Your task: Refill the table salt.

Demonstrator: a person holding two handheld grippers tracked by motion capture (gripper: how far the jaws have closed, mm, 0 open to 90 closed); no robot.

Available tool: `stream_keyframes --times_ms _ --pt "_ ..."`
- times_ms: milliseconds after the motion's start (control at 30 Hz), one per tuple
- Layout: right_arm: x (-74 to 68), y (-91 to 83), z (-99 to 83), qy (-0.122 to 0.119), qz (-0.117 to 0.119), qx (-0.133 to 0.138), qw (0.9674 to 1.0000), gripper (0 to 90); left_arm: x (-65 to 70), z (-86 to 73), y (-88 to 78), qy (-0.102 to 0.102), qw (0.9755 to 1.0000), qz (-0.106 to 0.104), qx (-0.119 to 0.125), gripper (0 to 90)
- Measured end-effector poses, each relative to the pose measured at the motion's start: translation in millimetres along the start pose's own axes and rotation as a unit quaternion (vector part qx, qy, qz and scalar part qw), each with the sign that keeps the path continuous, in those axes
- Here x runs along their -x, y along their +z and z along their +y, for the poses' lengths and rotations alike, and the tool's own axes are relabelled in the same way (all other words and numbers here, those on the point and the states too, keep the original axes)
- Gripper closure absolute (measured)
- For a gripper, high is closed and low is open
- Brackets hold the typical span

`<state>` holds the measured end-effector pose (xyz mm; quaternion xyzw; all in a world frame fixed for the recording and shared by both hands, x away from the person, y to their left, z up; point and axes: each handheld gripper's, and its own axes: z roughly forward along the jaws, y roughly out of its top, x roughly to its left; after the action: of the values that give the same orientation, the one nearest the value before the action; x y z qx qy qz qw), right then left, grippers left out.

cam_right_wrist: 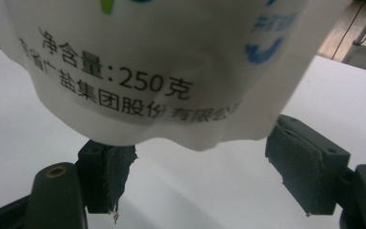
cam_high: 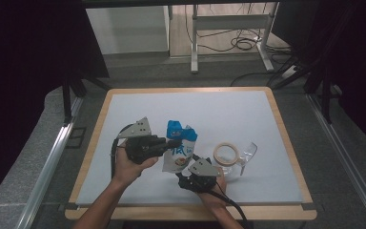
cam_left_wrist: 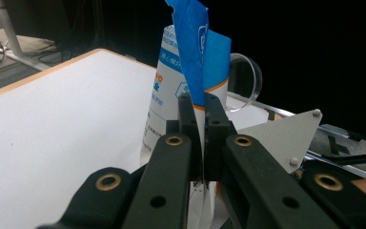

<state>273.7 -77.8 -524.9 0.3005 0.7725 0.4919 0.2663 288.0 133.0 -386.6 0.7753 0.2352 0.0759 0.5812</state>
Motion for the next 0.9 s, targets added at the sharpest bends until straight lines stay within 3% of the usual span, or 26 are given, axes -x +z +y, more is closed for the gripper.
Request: stream_keyframes --times_ms 167,233,333,600,900 --pt "-2.4 -6.6 1.9 -0.008 -0.013 0.029 0.9995 27.6 -0.5 -2.5 3.3 -0.005 1.0 0.0 0.0 90.0" --pt "-3.4 -7.0 1.9 -0.023 -0.007 0.028 0.9993 31.7 -1.2 -2.9 4.7 -0.007 1.0 -0.001 -0.001 90.0" --pt "-4.7 -8.0 1.2 -0.023 0.005 0.025 0.9994 35.7 -2.5 -2.4 7.7 -0.009 0.9999 0.002 -0.004 90.0" --pt "-6.7 -15.3 -1.0 0.015 0.027 0.016 0.9994 40.1 -9.8 -0.7 16.4 -0.022 0.9997 0.0 -0.005 90.0" --pt "-9.5 -25.3 -2.9 0.026 0.031 0.017 0.999 42.3 -6.8 5.7 28.9 -0.018 0.9996 -0.01 -0.018 90.0"
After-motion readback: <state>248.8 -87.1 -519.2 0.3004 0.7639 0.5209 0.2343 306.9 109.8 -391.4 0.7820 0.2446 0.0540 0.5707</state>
